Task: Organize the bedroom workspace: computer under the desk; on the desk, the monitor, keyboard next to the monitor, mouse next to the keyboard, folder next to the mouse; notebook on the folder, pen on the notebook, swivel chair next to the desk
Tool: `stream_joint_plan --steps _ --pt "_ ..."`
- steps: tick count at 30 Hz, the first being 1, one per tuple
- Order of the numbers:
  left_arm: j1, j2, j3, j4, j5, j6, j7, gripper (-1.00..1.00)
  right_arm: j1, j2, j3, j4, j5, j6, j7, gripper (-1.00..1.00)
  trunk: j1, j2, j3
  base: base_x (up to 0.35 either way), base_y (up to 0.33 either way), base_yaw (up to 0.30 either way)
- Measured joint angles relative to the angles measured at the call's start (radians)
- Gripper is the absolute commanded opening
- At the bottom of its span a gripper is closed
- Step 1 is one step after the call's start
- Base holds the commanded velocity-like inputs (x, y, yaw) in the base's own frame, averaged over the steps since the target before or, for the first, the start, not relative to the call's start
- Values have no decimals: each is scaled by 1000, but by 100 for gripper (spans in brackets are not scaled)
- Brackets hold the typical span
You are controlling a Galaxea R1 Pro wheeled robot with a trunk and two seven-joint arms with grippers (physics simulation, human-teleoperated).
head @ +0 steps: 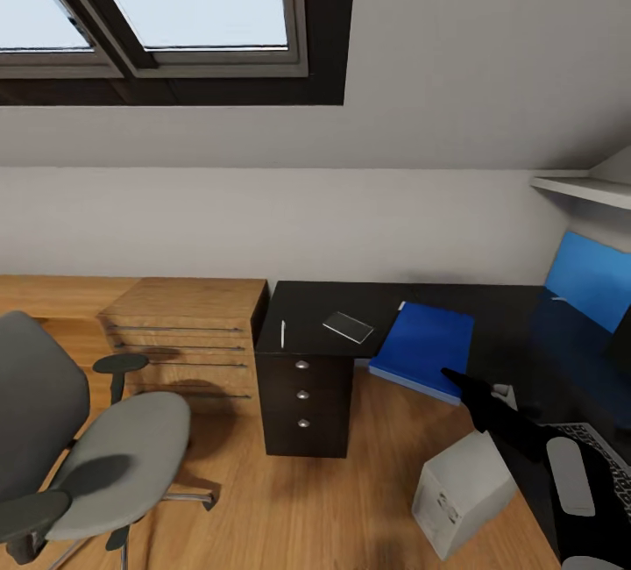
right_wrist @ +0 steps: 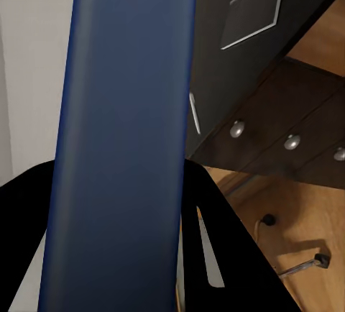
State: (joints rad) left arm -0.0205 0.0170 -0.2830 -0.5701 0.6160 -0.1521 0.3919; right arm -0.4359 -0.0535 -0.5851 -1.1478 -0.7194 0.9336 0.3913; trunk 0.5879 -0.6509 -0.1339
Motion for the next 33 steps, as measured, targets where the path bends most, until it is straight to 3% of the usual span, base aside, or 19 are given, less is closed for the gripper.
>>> stream_joint_plan --steps 17,23,33 --pt "0 0 2 0 1 -26 0 100 0 7 0 0 -5 1 0 -100 0 0 0 0 0 -1" --pt "0 0 3 0 -2 -28 -1 100 0 7 0 0 -3 1 0 -100 0 0 2 214 98 -224" --pt "0 0 0 0 1 -28 -1 100 0 7 0 0 -1 0 0 -100 0 0 7 25 6 -269"
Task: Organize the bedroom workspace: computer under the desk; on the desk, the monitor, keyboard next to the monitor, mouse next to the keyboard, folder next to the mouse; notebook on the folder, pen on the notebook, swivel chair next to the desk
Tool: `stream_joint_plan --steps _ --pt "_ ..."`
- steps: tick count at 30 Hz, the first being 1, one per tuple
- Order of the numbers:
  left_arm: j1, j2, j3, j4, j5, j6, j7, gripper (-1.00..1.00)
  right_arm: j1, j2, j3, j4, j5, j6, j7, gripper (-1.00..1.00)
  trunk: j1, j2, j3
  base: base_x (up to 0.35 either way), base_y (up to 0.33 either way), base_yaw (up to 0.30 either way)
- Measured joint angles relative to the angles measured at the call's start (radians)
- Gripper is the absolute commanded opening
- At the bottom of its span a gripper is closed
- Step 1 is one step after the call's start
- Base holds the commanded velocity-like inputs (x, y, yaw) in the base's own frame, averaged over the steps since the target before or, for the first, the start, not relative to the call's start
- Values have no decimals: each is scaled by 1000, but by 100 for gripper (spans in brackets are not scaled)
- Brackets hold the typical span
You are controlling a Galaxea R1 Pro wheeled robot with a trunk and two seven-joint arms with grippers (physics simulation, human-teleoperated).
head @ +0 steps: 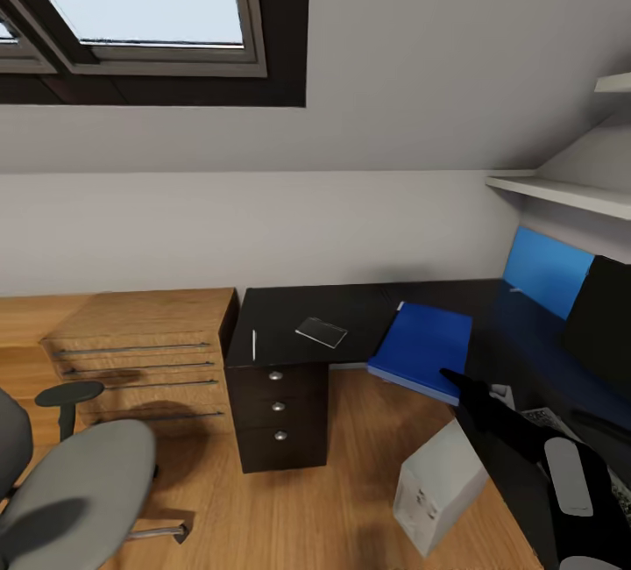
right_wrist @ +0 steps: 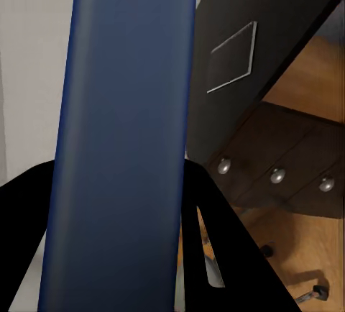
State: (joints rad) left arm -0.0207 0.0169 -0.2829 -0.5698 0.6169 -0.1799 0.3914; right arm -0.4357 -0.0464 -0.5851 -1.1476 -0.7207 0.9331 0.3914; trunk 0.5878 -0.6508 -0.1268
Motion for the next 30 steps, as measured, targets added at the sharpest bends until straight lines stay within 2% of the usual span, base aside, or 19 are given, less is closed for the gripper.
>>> stream_joint_plan --steps 15,19,27,30 --pt "0 1 6 0 4 1 1 100 0 2 0 7 3 0 0 -100 0 0 7 0 0 -276" --pt "0 5 10 4 8 4 3 100 0 0 0 10 0 1 0 -100 0 0 7 0 0 -111" --pt "0 11 8 114 5 -5 2 100 0 0 0 13 1 1 0 -100 0 0 7 0 0 -13" --pt "0 11 7 172 6 -66 1 100 0 0 0 13 1 1 0 -100 0 0 7 0 0 0"
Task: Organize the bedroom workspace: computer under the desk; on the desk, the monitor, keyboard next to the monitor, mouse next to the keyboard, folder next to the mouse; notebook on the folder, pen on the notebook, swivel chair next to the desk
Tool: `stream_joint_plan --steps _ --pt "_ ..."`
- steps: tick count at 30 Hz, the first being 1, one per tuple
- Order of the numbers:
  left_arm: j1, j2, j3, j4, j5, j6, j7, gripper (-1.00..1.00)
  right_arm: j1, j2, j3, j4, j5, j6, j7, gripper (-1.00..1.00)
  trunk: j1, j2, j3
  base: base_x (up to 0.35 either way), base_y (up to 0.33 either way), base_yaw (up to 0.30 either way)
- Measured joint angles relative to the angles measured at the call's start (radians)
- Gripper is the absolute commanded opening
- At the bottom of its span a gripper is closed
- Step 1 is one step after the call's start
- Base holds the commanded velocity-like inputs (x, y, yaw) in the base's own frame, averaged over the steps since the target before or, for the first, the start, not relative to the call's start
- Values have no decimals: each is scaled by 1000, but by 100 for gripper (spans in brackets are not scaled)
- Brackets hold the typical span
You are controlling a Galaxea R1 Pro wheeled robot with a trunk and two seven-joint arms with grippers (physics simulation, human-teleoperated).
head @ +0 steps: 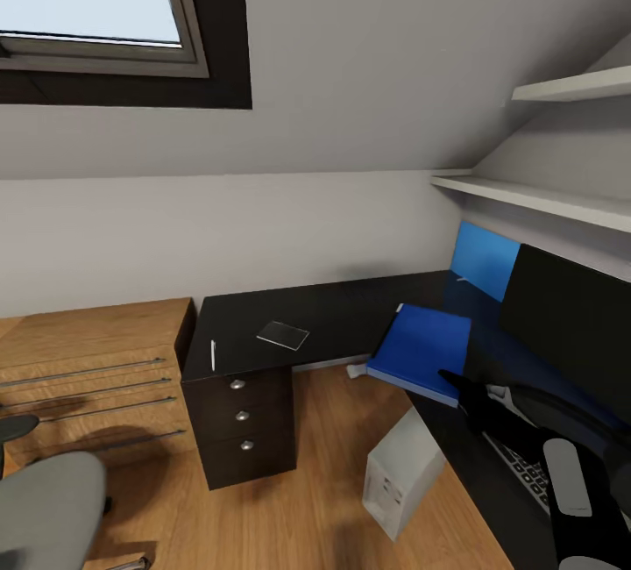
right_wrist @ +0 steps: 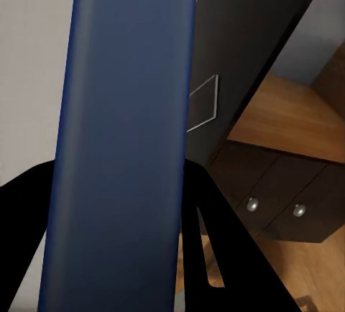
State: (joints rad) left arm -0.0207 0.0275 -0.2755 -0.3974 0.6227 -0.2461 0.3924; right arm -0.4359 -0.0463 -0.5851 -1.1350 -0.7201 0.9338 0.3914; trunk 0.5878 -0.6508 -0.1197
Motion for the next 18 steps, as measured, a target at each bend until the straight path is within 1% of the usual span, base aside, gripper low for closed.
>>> stream_joint_plan --steps 1,2,3,4,5,7,9,10,11,18 --pt "0 0 0 27 1 -50 0 100 0 0 0 0 0 1 0 -100 0 0 0 0 0 0" --pt "0 0 -1 42 2 -78 -1 100 0 0 0 0 -1 1 0 -100 0 0 0 0 0 0" --pt "0 -1 -1 77 3 -132 -1 100 0 0 0 0 -1 1 0 -100 0 0 0 0 0 0" --pt "0 -2 -2 96 2 -159 -2 100 0 0 0 0 -1 1 0 -100 0 0 0 0 0 0" --pt "0 -4 -2 131 3 -203 -4 100 0 0 0 1 -2 2 0 -100 0 0 0 0 0 0" --pt "0 -5 -3 171 3 -249 -7 100 0 0 0 1 -2 2 0 -100 0 0 0 0 0 0" --pt "0 -5 -4 198 4 -277 -23 100 0 0 0 1 -1 2 0 -100 0 0 0 0 0 0" --pt "0 -4 -3 210 6 -289 -52 100 0 0 0 2 -1 2 0 -100 0 0 0 0 0 0" --pt "0 -3 -3 213 6 -292 -63 100 0 0 0 3 -1 2 0 -100 0 0 0 0 0 0" --pt "0 -4 -4 218 7 -296 -80 100 0 0 0 12 -2 3 0 -100 0 0 0 0 0 0"
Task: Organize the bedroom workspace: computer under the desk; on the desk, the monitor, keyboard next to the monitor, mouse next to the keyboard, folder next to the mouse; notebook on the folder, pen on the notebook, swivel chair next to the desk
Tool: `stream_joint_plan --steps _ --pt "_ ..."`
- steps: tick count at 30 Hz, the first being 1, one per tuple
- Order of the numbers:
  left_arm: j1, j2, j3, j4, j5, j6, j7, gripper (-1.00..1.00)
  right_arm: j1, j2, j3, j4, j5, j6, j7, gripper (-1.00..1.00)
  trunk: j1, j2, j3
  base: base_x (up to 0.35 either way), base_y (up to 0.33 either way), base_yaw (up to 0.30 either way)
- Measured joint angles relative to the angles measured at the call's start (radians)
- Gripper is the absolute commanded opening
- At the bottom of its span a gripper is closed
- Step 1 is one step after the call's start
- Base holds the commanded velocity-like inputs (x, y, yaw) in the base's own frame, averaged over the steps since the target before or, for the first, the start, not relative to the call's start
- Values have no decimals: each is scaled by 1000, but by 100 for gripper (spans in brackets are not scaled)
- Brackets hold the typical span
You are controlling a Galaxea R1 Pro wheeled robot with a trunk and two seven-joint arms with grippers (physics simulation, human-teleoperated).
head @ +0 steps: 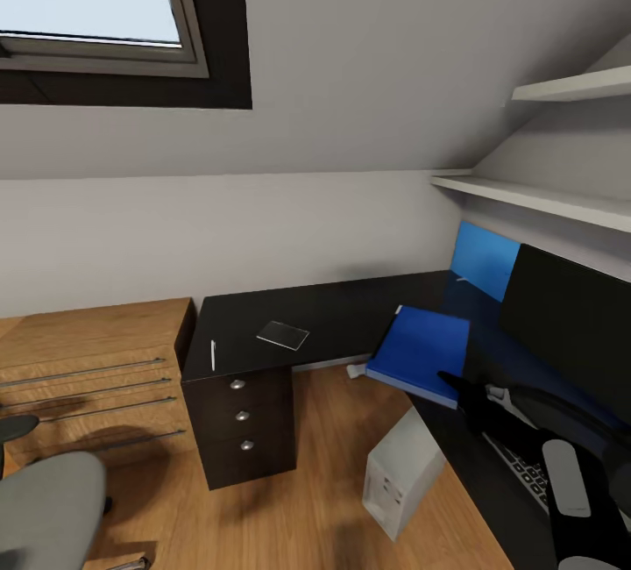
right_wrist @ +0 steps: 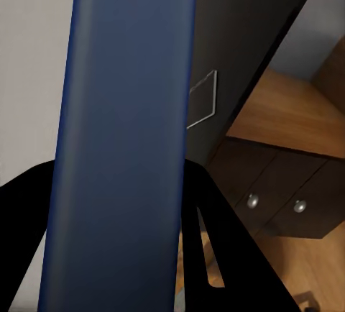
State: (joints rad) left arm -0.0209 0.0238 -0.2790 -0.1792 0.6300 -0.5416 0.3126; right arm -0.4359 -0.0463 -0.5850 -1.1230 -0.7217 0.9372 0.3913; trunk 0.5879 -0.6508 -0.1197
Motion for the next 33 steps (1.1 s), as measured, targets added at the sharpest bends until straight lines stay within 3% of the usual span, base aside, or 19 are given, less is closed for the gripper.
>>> stream_joint_plan --steps 8,15,18,26,30,33 --pt "0 -1 -1 1 0 3 -2 100 0 0 0 5 -3 -1 0 -100 0 0 0 19 0 0" --pt "0 -2 -1 1 0 3 -2 100 0 1 1 6 1 -7 -4 -100 0 0 0 249 -38 0" --pt "0 -3 -1 2 0 3 -2 100 0 11 2 9 3 -52 -8 -100 0 0 0 189 -75 0" --pt "0 -3 -1 3 0 4 -2 100 0 69 5 55 15 -292 -11 -100 0 0 0 147 -88 0" --pt "0 -4 -1 3 0 4 -2 100 0 75 7 90 13 -321 -38 -100 0 0 0 41 -33 0" --pt "0 -4 -1 3 0 4 -2 100 0 100 8 105 11 -388 -84 -100 0 0 0 8 -6 0"
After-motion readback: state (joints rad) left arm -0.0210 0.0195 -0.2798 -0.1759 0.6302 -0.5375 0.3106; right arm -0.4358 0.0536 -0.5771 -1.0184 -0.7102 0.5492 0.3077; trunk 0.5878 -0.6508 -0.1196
